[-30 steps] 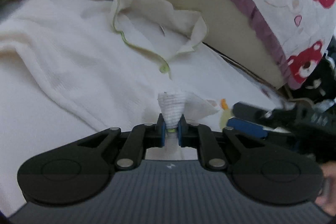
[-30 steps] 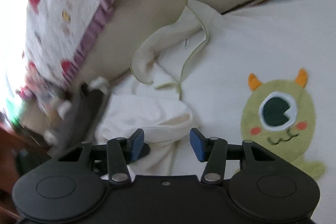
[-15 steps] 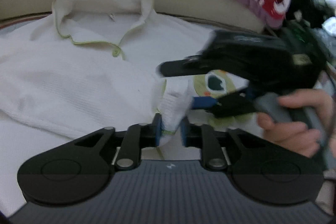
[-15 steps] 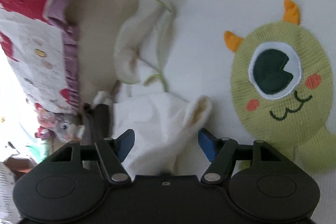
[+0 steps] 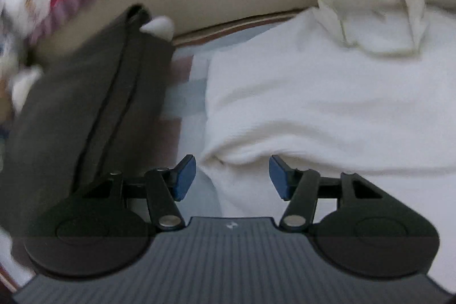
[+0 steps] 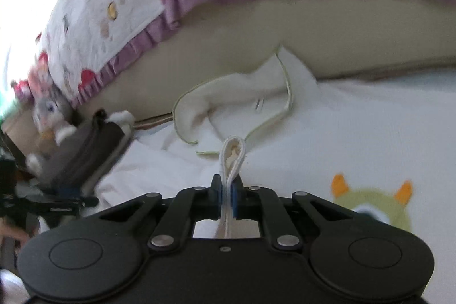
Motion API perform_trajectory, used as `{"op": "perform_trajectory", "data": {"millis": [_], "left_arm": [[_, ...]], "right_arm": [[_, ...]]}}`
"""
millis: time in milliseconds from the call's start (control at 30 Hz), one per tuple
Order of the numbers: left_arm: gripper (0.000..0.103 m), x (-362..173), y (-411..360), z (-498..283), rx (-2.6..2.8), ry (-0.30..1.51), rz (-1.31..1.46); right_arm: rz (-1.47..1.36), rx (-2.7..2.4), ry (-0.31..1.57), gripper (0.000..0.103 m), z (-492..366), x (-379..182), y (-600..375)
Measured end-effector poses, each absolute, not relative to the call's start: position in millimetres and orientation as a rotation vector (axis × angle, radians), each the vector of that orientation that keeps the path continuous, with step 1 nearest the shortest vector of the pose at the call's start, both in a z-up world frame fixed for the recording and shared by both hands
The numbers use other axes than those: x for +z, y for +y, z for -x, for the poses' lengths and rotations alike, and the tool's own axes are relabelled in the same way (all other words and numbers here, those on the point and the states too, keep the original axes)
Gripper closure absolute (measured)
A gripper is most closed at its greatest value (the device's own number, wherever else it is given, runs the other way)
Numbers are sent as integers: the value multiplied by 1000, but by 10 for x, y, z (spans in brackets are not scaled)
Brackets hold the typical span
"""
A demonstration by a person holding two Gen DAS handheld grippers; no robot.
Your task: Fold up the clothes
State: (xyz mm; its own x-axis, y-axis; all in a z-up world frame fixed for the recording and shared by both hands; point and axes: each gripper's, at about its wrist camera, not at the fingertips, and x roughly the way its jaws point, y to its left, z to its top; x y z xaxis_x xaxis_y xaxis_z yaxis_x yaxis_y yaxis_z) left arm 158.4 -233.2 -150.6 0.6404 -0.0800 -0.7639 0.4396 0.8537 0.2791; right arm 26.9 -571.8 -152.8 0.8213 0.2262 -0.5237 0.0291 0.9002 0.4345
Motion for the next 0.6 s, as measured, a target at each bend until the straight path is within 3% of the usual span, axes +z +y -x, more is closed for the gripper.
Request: {"op": "perform_trajectory", "data": {"millis": [167, 367, 400, 433, 467, 600], "left_arm": [[43, -1691, -2152, -1779, -314, 862, -313], [42, -1765, -2202, -1806, -308, 783, -354], [47, -1766, -2219, -1803, -308, 766, -373], [81, -1769, -2228, -1798, -304, 753, -387], [94, -1772, -2240, -1799, -300, 746, -400], [95, -1647, -2238, -1796, -325, 770, -380]], "right_arm": [[-383, 61, 609, 94, -282, -1563, -5743], [-368, 34, 639, 94, -342, -1672, -5777], [-360, 33, 636, 94, -352, -1678, -5769], [-334, 31, 632, 95, -371, -1676, -5755], [-300, 19, 623, 95, -401, -1661, -5741], [-286, -19, 556, 96, -565, -1386, -5819]]}}
